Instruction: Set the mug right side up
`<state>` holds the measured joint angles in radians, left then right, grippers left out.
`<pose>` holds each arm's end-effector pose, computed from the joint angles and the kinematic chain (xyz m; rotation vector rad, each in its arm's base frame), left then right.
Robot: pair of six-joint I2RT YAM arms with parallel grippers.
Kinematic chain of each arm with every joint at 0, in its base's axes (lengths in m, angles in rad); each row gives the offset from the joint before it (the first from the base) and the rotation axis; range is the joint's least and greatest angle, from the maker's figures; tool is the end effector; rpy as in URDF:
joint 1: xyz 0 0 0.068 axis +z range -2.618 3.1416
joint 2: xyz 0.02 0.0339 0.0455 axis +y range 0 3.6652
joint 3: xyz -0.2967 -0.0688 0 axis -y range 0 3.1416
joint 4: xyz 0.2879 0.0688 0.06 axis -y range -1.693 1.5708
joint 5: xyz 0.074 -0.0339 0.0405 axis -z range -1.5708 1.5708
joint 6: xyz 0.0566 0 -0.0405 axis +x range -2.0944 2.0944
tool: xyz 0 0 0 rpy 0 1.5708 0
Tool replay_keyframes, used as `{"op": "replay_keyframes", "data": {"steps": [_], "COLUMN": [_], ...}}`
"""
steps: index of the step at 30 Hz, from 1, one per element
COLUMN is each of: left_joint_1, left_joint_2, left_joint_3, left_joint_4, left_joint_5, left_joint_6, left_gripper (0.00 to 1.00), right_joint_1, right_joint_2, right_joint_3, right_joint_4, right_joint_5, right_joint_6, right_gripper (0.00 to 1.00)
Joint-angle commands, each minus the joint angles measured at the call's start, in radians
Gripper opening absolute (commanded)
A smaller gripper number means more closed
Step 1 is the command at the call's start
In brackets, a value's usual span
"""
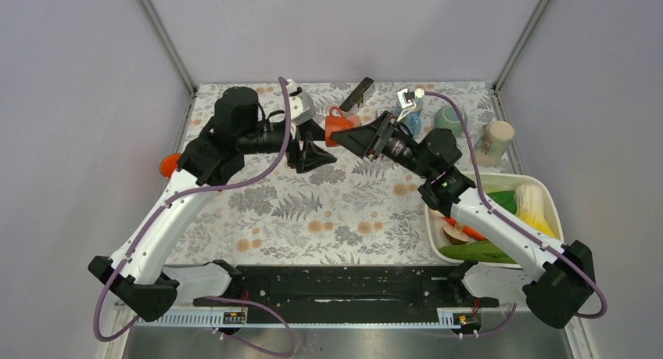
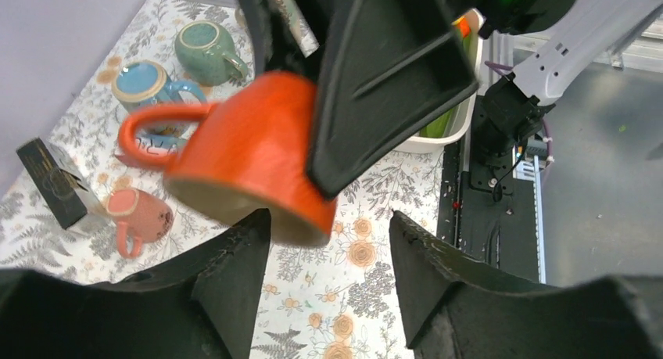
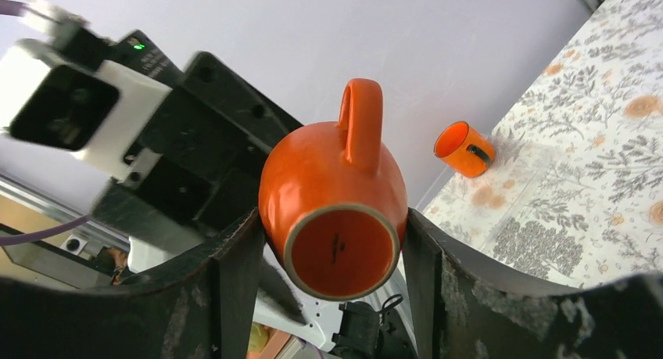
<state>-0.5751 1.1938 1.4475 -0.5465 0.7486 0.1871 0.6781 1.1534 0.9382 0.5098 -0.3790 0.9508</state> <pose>0.2182 -0.1873 0.4864 1.1676 1.4888 -0.9602 0.2321 0.2139 0.4186 -0.1733 1.4774 1.6020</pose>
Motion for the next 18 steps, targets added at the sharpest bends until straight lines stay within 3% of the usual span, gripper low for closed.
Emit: {"op": "replay_keyframes", "data": {"steps": [1,7,13,18], "left_joint_1": [-0.03,-0.031,-0.032,-0.04], "left_joint_2": [-0.021,-0.043,-0.009,0.044], "left_joint_3": [0.08,0.089,0.063,0.1], "left_joint_4": [-0.004,-0.065,0.017,0.059], "left_joint_5": [0.069,-0.026,-0.011,0.006], "left_joint_6": [0.071,0.156,0.068,0.006], "left_gripper": [0.63,0.69,0.72,0.63], "right_joint_1": [0.024,0.024,0.024,0.031], "right_joint_2": [0.003,-0.021,-0.009,-0.001], "right_joint_3": [0.031,0.008,-0.002,-0.003], "right_joint_4": [0.039,0.048,0.129,0.152], "right_joint_5": [0.011,0.07,0.052,0.056], "right_joint_6": [0.001,-0.009,0.057,0.081], "right_gripper": [0.0,0.0,0.0,0.0]}}
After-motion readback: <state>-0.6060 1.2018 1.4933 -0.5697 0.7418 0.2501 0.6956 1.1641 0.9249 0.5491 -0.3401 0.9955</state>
